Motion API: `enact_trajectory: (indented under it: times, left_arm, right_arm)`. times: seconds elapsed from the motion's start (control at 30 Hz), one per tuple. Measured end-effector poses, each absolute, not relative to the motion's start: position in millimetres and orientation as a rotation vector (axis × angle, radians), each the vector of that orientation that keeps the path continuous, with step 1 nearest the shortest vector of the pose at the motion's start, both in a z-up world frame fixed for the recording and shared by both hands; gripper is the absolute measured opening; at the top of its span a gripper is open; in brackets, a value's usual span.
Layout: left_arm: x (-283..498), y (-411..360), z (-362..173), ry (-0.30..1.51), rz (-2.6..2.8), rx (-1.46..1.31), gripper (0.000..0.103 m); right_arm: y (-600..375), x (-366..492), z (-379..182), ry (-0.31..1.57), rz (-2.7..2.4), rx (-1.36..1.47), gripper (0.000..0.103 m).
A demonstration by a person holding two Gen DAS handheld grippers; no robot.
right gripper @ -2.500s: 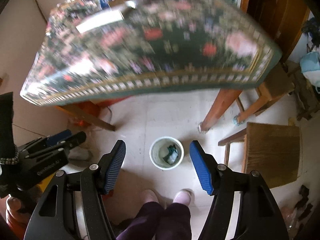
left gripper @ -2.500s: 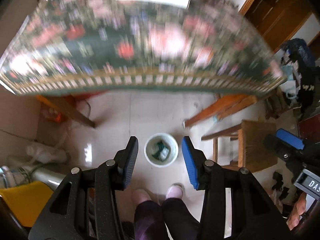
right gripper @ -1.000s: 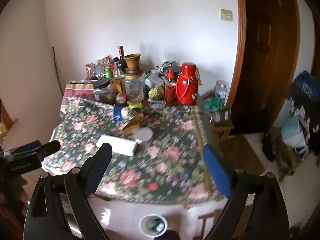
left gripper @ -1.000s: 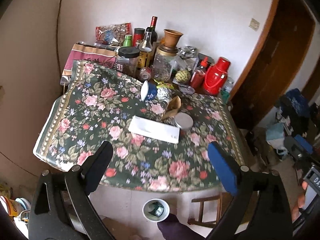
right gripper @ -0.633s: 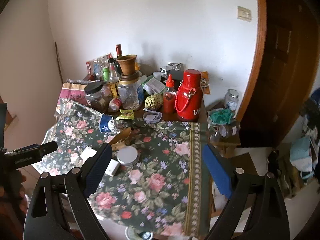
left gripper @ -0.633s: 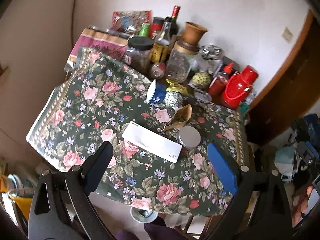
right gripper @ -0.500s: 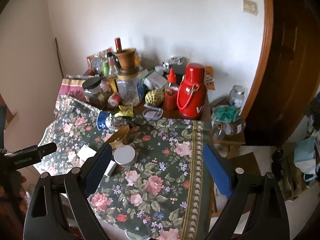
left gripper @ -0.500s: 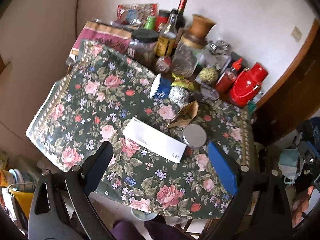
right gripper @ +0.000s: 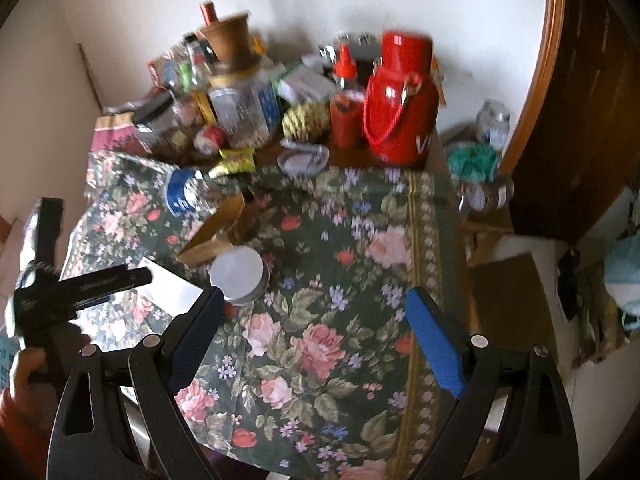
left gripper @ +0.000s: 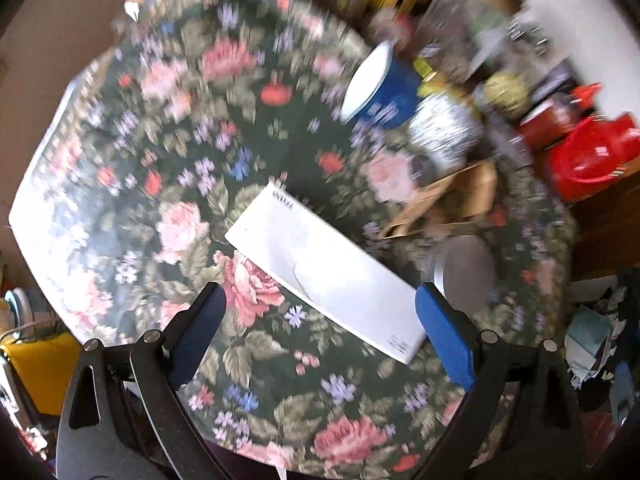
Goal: Collect trash
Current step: 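Grasp the white TFOOD box with the left tool while the right tool grasps the round tin lid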
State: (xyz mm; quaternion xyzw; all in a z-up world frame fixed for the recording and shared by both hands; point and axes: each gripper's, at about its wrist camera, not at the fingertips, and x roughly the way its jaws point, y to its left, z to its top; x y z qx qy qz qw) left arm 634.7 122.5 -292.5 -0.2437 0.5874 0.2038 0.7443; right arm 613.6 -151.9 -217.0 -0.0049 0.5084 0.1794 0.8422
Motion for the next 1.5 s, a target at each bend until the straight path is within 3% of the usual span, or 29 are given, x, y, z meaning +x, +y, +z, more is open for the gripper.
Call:
enact_trajectory:
  times: [0.4, 0.87, 1.13, 1.2, 1.27, 1.5]
  left_arm:
    - [660, 135, -342, 1.334, 0.581, -0.466, 0.099]
    - [615, 160, -339, 1.356, 0.458, -0.211, 0.099]
    - [575, 205, -334, 1.387, 0.501, -0.412, 0.099]
    - [566, 211, -335, 1.389, 0.504, -0.48, 0.099]
    - [551, 214, -335, 1.379, 0.513, -0.541, 0.099]
    - [513, 177, -339, 1.34, 0.554, -0.693, 0.099]
  right_arm:
    - [-113, 631, -267, 1.222, 0.384, 0.08, 0.09]
    - [-46, 656, -316, 1.321, 0.505, -0.046, 0.09]
    - [-16, 660, -341, 1.319, 0.444, -0.177, 0.089]
    - [-15, 659, -341, 1.285, 0.432, -0.197, 0.084]
    - [-13, 657, -340, 1.248, 0.43, -0.252, 0.07]
    - [-32, 641, -325, 1.197, 0.509, -0.254, 0.07]
